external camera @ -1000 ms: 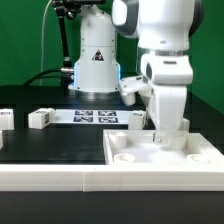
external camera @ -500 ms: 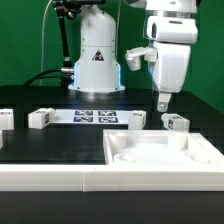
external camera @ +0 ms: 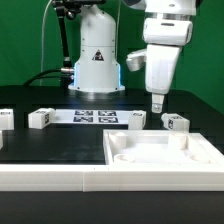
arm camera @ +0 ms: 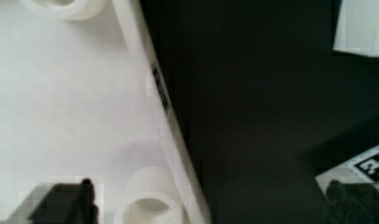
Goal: Assemble one leg
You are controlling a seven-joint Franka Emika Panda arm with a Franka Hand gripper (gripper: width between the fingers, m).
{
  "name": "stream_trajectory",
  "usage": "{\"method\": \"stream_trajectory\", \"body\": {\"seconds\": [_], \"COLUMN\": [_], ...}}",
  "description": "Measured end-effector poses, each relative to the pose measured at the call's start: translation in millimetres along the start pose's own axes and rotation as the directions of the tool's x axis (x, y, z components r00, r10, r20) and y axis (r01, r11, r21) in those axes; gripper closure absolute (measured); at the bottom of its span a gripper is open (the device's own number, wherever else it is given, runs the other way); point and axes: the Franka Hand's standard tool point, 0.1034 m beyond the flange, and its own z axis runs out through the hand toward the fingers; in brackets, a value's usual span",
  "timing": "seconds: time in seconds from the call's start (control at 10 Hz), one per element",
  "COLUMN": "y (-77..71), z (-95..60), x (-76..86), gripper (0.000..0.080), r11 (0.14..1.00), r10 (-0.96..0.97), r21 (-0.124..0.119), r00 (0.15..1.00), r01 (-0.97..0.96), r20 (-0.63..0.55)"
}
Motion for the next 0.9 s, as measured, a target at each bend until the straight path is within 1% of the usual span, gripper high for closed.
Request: {"method": "stream_trajectory", "body": {"seconds": [0.2,0.4,0.5,0.6,0.7,0.9], "y": [-10.3,-18.0,-21.6,-27.4,-34.2,-46.3], "z": [1.6,4.9,7.4,11.1,14.7,18.2], "x": [4.7,10.7,14.7,18.6,23.8,35.0], "gripper": [0.0151,0.0151,0.0151,0.0151,0.0151,0.0151], "r11": [0.976,0.928,0.894,0.854,0.795,0.706], "r10": [0.217,0.374,0.448,0.520,0.606,0.708], "r21": [0.004,0.013,0.013,0.020,0.031,0.045], "r00": [0.976,0.928,0.894,0.854,0.795,0.706], "r01": [-0.217,-0.374,-0.448,-0.520,-0.605,-0.707], "r20": [0.004,0.005,-0.003,-0.009,-0.013,-0.010]}}
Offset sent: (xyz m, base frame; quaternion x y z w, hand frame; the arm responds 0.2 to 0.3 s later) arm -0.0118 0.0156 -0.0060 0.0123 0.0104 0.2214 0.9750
